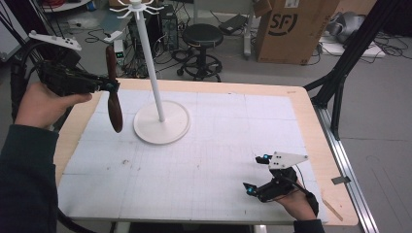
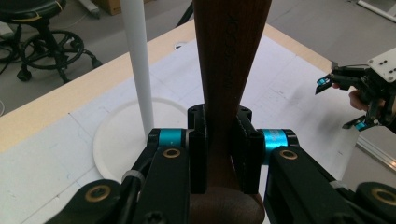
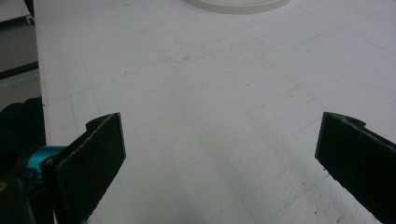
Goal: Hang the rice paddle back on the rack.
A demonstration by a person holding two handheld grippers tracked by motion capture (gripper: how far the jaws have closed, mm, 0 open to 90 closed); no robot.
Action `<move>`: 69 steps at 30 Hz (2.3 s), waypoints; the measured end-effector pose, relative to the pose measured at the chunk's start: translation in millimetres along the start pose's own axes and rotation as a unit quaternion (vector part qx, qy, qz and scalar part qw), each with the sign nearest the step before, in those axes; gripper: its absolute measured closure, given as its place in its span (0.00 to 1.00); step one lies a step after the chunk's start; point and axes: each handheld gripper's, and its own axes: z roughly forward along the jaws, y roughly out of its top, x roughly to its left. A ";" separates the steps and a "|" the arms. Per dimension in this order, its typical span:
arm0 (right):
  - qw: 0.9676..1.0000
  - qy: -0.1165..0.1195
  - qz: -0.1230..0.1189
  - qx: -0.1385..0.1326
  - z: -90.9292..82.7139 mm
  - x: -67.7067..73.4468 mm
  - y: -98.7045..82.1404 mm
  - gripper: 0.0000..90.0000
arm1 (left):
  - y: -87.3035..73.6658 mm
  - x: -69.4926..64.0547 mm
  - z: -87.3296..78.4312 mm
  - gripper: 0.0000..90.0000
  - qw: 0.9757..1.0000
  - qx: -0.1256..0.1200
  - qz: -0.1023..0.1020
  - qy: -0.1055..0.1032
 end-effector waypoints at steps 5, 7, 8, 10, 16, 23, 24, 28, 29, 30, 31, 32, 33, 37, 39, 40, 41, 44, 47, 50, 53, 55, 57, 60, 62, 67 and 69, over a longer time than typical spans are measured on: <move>1.000 0.001 0.000 -0.001 0.0 0.0 0.2 0.00 | 7.2 1.5 -1.1 0.87 1.000 0.000 -0.002 0.004; 1.000 0.000 0.000 -0.001 -0.2 -0.1 0.1 0.00 | 10.4 0.8 -1.2 0.87 1.000 0.002 -0.002 0.006; 1.000 0.001 0.000 -0.001 -0.2 -0.2 0.2 0.00 | 12.2 0.9 -1.1 0.87 1.000 0.002 0.000 0.006; 1.000 0.000 0.000 -0.001 -0.3 -0.4 0.1 0.00 | 15.9 0.6 -1.3 0.87 1.000 0.001 -0.001 0.009; 1.000 -0.001 -0.001 -0.004 -0.9 -0.6 0.0 0.00 | 26.9 1.7 -2.5 0.87 1.000 -0.004 -0.003 0.014; 1.000 -0.003 -0.001 -0.002 -3.2 -1.0 -0.3 0.00 | 38.9 1.7 -3.1 0.87 1.000 -0.002 -0.005 0.021; 1.000 -0.003 -0.001 -0.002 -3.5 -1.0 -0.3 0.00 | 41.1 1.8 -3.4 0.87 1.000 -0.001 -0.006 0.022; 1.000 -0.004 0.000 -0.003 -4.2 -1.4 -0.6 0.00 | 47.7 1.6 -5.0 0.87 1.000 -0.002 -0.007 0.027; 1.000 -0.004 -0.001 -0.003 -4.2 -1.8 -0.7 0.00 | 49.2 2.0 -5.6 0.87 1.000 -0.002 -0.007 0.028; 1.000 -0.004 -0.001 -0.002 -4.2 -1.7 -0.7 0.00 | 50.6 2.3 -5.8 0.87 1.000 -0.002 -0.009 0.030; 1.000 -0.004 -0.001 -0.002 -4.2 -1.7 -0.7 0.00 | 51.9 2.8 -6.0 0.87 0.999 -0.001 -0.008 0.033; 1.000 -0.004 -0.001 -0.002 -4.2 -1.7 -0.7 0.00 | 53.0 3.0 -6.1 0.87 0.999 0.000 -0.008 0.036; 1.000 -0.004 -0.001 -0.002 -4.2 -1.7 -0.7 0.00 | 53.8 3.2 -5.6 0.87 0.999 0.000 -0.011 0.035; 1.000 -0.004 0.000 -0.003 -3.9 -2.0 -0.9 0.00 | 57.2 4.9 -4.1 0.87 0.999 0.003 -0.012 0.039; 1.000 -0.004 0.000 -0.002 -3.7 -1.8 -1.0 0.00 | 58.9 5.9 -3.2 0.87 0.999 0.003 -0.014 0.042; 1.000 -0.004 0.000 -0.002 -3.8 -1.7 -1.1 0.00 | 59.8 6.4 -3.0 0.87 0.999 0.003 -0.016 0.043; 1.000 -0.004 0.000 -0.001 -4.0 -1.8 -1.1 0.00 | 60.6 7.0 -2.5 0.87 0.999 0.004 -0.017 0.042; 1.000 -0.004 0.001 -0.002 -3.9 -1.7 -1.4 0.00 | 62.6 8.0 -0.9 0.87 0.999 0.007 -0.021 0.044; 1.000 -0.005 0.000 -0.001 -4.1 -1.8 -1.9 0.00 | 64.7 9.6 0.1 0.87 0.999 0.005 -0.024 0.047; 1.000 -0.005 -0.001 0.000 -3.8 -1.7 -2.4 0.00 | 66.5 11.9 1.3 0.87 0.998 0.003 -0.026 0.048; 1.000 -0.005 0.001 0.000 -3.9 -1.8 -2.8 0.00 | 68.4 13.5 2.5 0.87 0.998 0.004 -0.029 0.053; 1.000 -0.005 0.002 0.001 -4.2 -1.9 -3.2 0.00 | 69.4 14.6 3.6 0.87 0.998 0.004 -0.030 0.052; 1.000 -0.006 0.002 0.002 -4.2 -2.0 -3.5 0.00 | 70.4 14.9 4.4 0.87 0.998 0.003 -0.030 0.052; 1.000 -0.005 0.003 0.001 -4.0 -2.0 -3.8 0.00 | 71.7 15.5 6.2 0.87 0.998 0.005 -0.030 0.053; 1.000 -0.005 0.001 0.002 -4.0 -2.0 -3.7 0.00 | 72.1 16.3 7.8 0.87 0.998 0.009 -0.031 0.054; 1.000 -0.006 0.003 0.001 -4.1 -1.7 -4.0 0.00 | 72.5 18.0 11.1 0.87 0.998 0.010 -0.033 0.057; 1.000 -0.006 0.003 0.001 -4.1 -1.7 -4.1 0.00 | 72.8 18.5 12.2 0.87 0.998 0.009 -0.033 0.057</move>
